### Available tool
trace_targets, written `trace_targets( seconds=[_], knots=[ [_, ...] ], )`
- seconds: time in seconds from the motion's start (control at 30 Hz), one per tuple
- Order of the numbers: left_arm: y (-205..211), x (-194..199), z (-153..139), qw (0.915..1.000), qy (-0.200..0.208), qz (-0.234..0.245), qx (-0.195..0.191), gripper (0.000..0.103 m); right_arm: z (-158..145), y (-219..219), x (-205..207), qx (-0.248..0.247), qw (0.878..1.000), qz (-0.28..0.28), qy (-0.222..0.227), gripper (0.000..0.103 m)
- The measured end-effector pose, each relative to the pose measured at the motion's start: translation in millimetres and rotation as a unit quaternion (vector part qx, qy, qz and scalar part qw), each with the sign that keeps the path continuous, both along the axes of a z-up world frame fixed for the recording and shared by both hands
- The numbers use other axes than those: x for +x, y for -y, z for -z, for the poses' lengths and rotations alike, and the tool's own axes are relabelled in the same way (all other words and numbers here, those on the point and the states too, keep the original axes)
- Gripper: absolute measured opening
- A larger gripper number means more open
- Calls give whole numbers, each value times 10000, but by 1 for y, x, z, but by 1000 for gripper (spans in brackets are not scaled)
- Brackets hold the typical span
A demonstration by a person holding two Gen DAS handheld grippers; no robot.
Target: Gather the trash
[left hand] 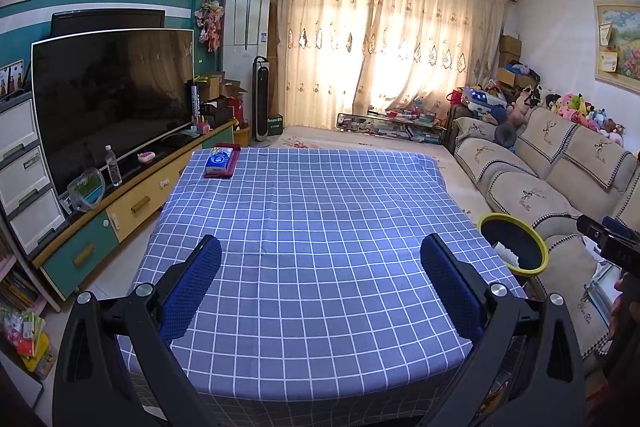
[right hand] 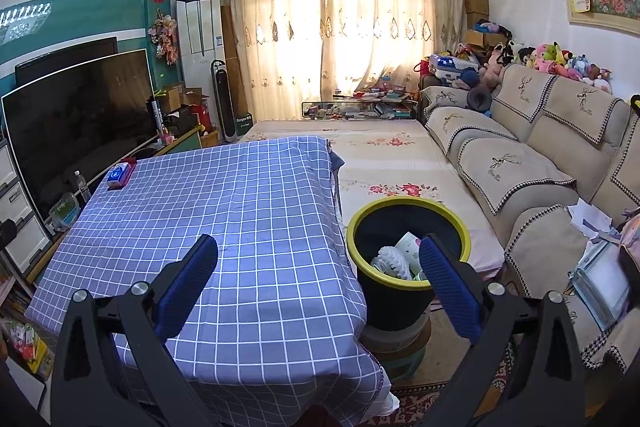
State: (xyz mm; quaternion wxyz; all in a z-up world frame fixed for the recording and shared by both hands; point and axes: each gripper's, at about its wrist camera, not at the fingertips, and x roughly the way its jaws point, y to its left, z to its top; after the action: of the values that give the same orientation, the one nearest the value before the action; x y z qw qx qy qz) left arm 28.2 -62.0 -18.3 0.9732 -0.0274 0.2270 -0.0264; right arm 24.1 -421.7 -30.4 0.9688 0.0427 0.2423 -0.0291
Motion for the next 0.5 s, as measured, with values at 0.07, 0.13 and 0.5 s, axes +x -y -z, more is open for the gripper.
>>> trace_targets(
  seconds=[0.07,0.13,0.5],
  knots=[
    [2,0,2,10000,4,-1,32,98,0,0,0,-2,10000,2,-6,96],
    [3,1,3,10000,0,-6,54,98,0,0,1,1,10000,-4,-15,96],
    [5,3,8,10000,-55,15,54,98,3,0,2,10,10000,-19,-41,96]
  ],
)
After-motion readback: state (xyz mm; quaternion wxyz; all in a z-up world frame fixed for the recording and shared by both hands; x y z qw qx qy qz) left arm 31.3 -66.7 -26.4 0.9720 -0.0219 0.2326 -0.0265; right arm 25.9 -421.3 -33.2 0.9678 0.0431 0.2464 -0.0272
